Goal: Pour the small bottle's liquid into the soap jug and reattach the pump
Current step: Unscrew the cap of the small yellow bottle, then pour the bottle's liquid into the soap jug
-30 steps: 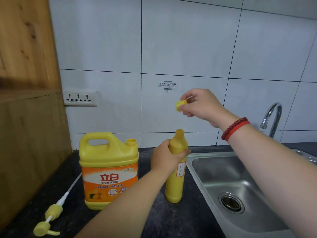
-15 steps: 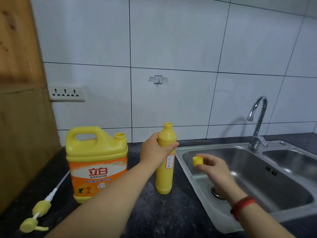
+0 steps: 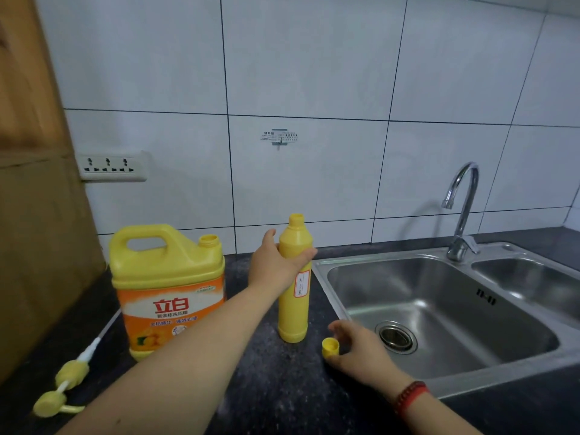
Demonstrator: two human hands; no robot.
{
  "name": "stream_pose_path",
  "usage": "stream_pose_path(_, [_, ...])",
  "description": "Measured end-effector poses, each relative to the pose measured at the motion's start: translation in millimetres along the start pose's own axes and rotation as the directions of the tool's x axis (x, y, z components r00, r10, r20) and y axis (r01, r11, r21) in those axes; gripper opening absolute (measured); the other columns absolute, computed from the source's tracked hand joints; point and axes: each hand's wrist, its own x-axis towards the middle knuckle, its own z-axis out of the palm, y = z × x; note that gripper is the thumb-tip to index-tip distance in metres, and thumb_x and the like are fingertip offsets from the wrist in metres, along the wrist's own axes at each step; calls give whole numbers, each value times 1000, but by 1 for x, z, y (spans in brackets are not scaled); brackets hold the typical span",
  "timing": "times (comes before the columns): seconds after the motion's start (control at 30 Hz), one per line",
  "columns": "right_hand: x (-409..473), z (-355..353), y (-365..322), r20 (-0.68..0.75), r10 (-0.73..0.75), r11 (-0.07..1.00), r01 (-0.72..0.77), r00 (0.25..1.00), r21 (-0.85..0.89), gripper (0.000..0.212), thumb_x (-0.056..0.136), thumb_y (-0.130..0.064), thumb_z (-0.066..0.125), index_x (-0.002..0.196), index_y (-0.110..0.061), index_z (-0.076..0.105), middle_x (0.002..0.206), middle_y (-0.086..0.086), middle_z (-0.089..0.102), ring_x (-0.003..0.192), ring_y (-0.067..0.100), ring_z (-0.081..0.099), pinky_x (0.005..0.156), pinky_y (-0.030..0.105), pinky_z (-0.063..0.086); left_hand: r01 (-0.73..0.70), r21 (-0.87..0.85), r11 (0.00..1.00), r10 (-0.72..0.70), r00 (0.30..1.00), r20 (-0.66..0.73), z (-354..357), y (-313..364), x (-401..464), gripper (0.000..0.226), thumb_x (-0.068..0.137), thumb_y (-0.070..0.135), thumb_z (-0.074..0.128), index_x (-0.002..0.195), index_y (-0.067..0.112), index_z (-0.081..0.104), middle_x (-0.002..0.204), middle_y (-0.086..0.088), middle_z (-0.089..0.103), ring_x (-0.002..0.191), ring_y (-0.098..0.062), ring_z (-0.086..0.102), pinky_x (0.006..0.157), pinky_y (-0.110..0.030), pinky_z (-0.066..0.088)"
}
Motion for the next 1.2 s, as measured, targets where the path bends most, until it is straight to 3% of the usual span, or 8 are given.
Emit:
stream_pose_path(0.4, [2, 0, 6, 97, 55, 998, -57, 994, 12, 49, 68, -17, 72, 114, -22, 56, 106, -4, 63, 89, 6, 57, 78, 14, 44, 39, -3, 999, -39, 999, 23, -1, 4, -1, 97, 64, 57, 70, 141, 21, 22, 137, -6, 48, 119, -27, 50, 92, -40, 44])
stream_pose_path(0.6, [4, 2, 11, 104, 61, 994, -70, 993, 86, 51, 63, -13, 75, 111, -21, 57, 93, -9, 60, 83, 5, 57, 61, 1, 39, 93, -45, 995, -91, 995, 42, -1, 8, -3, 97, 66, 52, 71, 142, 21, 20, 139, -7, 46, 119, -28, 50, 92, -43, 44])
stream_pose_path(0.73, [4, -1, 10, 81, 66, 992, -74, 995, 104, 60, 60, -15, 78, 115, -21, 54, 99, -4, 56, 86, 9, 54, 69, 12, 41, 114, -95, 989, -111, 993, 43, -2, 10, -4, 97, 66, 49, 73, 142, 22, 19, 137, -7, 47, 117, -28, 51, 89, -41, 46])
stream_pose_path(0.83, [5, -8, 2, 36, 16, 979, -22, 999, 201, 71, 61, -17, 79, 123, -27, 45, 112, -4, 48, 94, 7, 48, 74, 10, 38, 104, -99, 990, -102, 994, 25, -4, 12, -6, 97, 66, 48, 74, 142, 25, 18, 136, -6, 49, 116, -28, 52, 89, -42, 46])
stream_pose_path(0.93, [6, -19, -16, -46, -69, 949, 80, 997, 306, 76, 60, -22, 82, 118, -42, 37, 110, -10, 48, 97, -1, 47, 73, 2, 39, 99, -138, 985, -96, 995, 25, -8, 16, -8, 99, 65, 46, 75, 143, 26, 16, 136, -6, 49, 117, -27, 51, 89, -40, 46])
stream_pose_path(1.07, [12, -24, -45, -116, -99, 926, 134, 988, 353, 100, 58, -35, 83, 139, -31, 25, 121, -9, 43, 115, 8, 44, 96, 22, 37, 84, -205, 975, -85, 996, 2, -22, 25, -12, 99, 63, 46, 76, 142, 26, 18, 135, -5, 51, 118, -24, 50, 96, -43, 45])
stream_pose_path(1.13, [14, -23, -61, -129, -139, 921, 176, 982, 348, 104, 55, -42, 82, 140, -32, 21, 120, -13, 41, 114, 5, 44, 94, 21, 36, 67, -217, 974, -70, 998, -7, -30, 31, -16, 98, 64, 47, 75, 142, 26, 19, 134, -5, 51, 117, -23, 51, 96, -42, 46])
stream_pose_path(1.2, [14, -21, -77, -144, -194, 915, 232, 970, 331, 97, 52, -48, 80, 132, -42, 24, 115, -21, 46, 103, -3, 50, 83, 11, 39, 51, -224, 973, -55, 998, -9, -38, 38, -19, 97, 65, 48, 74, 142, 26, 20, 134, -5, 52, 116, -23, 52, 93, -39, 46])
